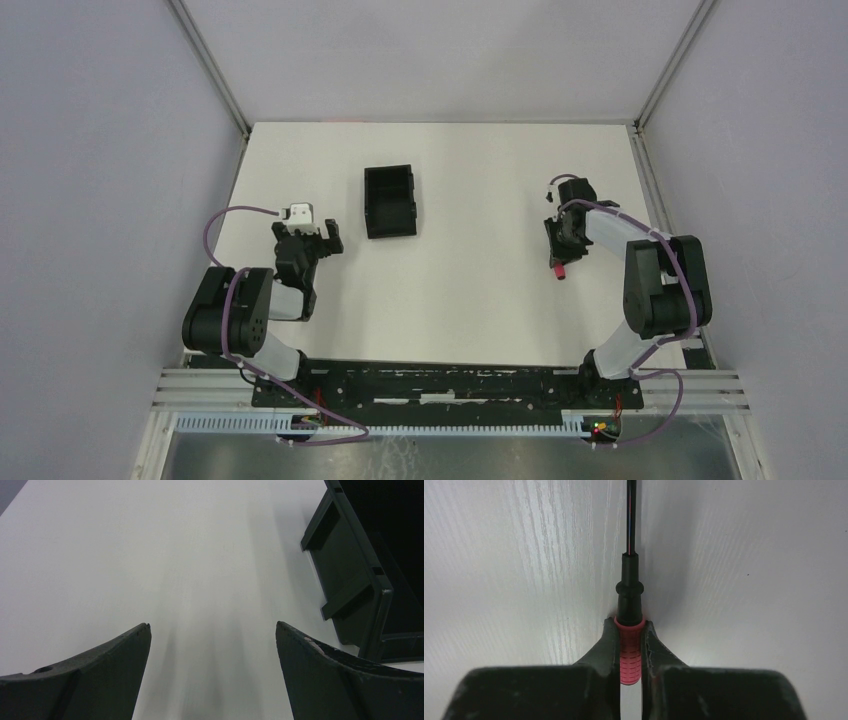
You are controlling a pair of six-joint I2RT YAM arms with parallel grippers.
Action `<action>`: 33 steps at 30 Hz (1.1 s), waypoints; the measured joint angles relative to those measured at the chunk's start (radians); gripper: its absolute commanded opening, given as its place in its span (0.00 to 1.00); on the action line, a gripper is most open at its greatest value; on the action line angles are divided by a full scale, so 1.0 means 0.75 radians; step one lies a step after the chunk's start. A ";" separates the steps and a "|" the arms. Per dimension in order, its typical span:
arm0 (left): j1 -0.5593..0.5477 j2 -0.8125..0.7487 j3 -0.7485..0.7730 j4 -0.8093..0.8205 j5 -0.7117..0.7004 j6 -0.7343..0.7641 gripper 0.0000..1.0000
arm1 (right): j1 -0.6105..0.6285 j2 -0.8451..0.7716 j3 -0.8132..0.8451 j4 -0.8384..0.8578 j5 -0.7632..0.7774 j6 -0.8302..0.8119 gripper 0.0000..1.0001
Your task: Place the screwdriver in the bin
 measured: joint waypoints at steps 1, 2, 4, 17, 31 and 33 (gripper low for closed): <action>0.000 0.001 0.000 0.000 0.000 0.000 1.00 | -0.001 0.005 0.013 -0.015 -0.002 -0.002 0.00; 0.000 0.001 0.000 0.000 0.000 0.000 1.00 | -0.002 0.018 0.033 -0.037 -0.003 -0.006 0.00; 0.000 0.001 0.000 0.000 0.000 0.000 1.00 | -0.003 0.049 0.087 -0.088 -0.009 -0.009 0.00; 0.000 0.001 0.000 0.000 0.000 0.000 1.00 | -0.030 0.158 0.731 -0.393 -0.045 -0.002 0.00; 0.000 0.001 0.000 0.000 0.000 0.000 1.00 | 0.515 0.404 1.067 0.006 -0.208 0.417 0.00; 0.000 0.001 0.000 0.000 0.000 0.000 1.00 | 0.623 0.456 1.123 0.103 -0.214 0.437 0.00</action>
